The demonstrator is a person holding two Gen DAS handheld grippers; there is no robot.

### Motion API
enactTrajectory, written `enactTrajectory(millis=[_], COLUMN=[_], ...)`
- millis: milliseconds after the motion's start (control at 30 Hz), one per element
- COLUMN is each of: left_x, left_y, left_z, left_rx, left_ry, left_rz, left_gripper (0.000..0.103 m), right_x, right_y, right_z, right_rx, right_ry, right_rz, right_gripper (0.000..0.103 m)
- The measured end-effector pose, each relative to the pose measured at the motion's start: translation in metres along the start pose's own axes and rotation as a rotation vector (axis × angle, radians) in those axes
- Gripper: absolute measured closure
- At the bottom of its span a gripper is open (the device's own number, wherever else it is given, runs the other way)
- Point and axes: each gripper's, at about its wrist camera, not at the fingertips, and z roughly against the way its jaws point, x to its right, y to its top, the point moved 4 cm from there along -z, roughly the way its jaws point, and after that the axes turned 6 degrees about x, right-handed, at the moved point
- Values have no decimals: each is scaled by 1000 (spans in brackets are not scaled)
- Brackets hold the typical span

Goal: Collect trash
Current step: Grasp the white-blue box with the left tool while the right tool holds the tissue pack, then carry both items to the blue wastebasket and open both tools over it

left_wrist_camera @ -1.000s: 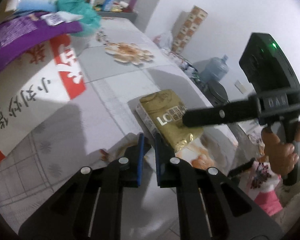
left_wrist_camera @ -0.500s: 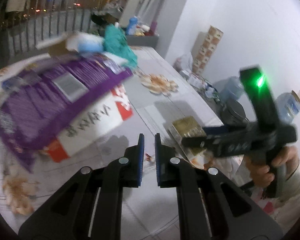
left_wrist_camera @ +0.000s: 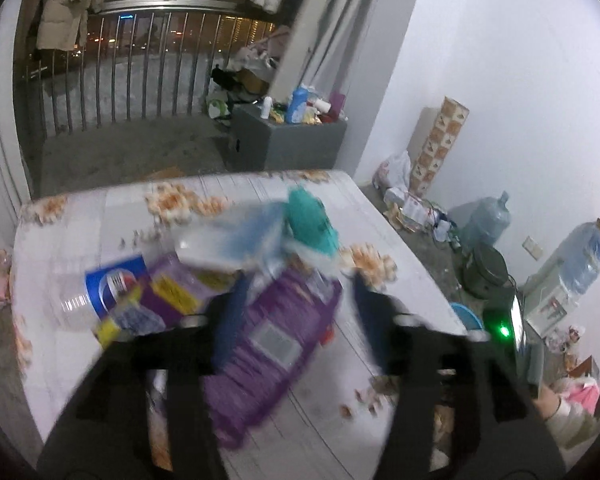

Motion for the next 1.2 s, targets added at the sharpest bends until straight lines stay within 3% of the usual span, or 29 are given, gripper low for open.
enactTrajectory(millis=[33, 67, 200, 367, 567, 700, 767, 800, 833, 967, 1200], left_x=[-4, -7, -18, -29, -54, -72, -78, -78, -78, -78, -78], left_y=[9, 15, 38, 39, 34, 25, 24, 24, 24, 28, 59], left_z=[-5, -10, -50, -106, -153, -170, -172, -172, -172, -167, -132], left_rx=[-13, -34, -126, -281, -466, -535, -532, -524, -517, -494, -351], left_ry=[-11, -18, 24, 52, 40, 37, 19, 14, 2, -2, 34], left_rz=[-9, -22, -134, -242, -170, -56, 0, 11, 21, 33, 52], left_gripper=[23, 19, 15, 14, 14, 14, 14, 17, 27, 33, 34], right_x=[1, 1, -1, -6, -13, -11, -11, -11, -10, -9, -3], right_y=[6, 12, 45, 77, 89, 89, 88, 87, 87, 84, 75], right_z=[4, 7, 23, 24, 12, 5, 4, 4, 4, 7, 22], right_rx=[15, 29, 112, 151, 138, 123, 121, 120, 119, 124, 150], right_ry=[33, 59, 196, 304, 353, 366, 370, 372, 372, 371, 360], right_rz=[-23, -38, -93, -128, -132, -140, -145, -148, -151, -152, -162], right_gripper=[49, 49, 49, 49, 49, 49, 49, 49, 49, 49, 49])
